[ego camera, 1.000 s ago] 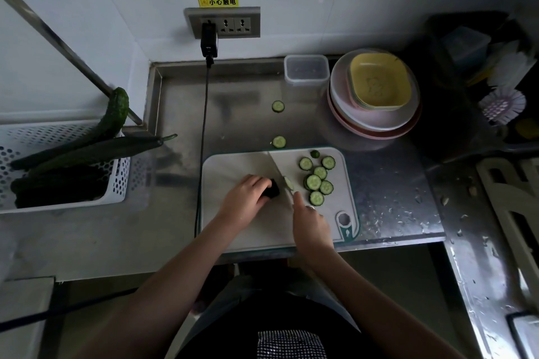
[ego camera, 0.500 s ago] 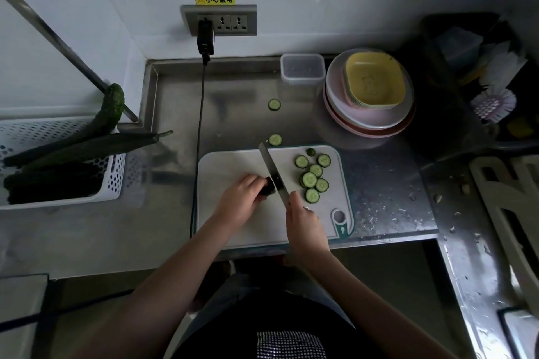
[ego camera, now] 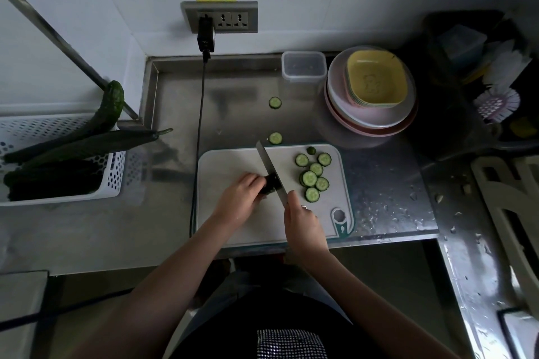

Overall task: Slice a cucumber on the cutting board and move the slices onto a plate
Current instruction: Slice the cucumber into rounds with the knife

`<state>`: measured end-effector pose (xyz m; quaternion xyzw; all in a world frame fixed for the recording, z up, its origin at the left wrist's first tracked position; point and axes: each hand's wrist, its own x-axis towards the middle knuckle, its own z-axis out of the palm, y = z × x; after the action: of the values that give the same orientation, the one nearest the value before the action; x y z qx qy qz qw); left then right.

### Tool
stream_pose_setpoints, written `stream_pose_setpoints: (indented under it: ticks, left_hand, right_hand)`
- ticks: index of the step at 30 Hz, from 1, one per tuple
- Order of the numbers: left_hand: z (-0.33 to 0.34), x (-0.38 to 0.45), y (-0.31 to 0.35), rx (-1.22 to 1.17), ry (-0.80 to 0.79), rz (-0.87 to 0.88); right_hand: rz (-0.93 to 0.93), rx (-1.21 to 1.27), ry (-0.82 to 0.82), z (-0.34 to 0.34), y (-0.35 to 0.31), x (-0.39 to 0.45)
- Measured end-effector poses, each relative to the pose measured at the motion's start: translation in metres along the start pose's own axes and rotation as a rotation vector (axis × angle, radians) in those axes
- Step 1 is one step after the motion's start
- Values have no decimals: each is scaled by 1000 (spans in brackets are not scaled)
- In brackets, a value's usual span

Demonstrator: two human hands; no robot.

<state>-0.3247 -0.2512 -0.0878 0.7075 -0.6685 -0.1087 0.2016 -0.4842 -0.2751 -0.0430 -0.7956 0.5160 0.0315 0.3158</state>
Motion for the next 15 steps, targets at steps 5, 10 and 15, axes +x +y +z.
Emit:
stream_pose_setpoints:
  ticks: [5,10,15]
  left_hand:
    - [2,1,-1,-9,-3,2]
    - [2,0,0,2,8,3]
    - [3,-1,0,-36,24,-5]
  right_hand:
    - [0,33,3,-1,1,0]
    - [-1,17,-1,1,1,2]
    - [51,8,-55,8,1,3]
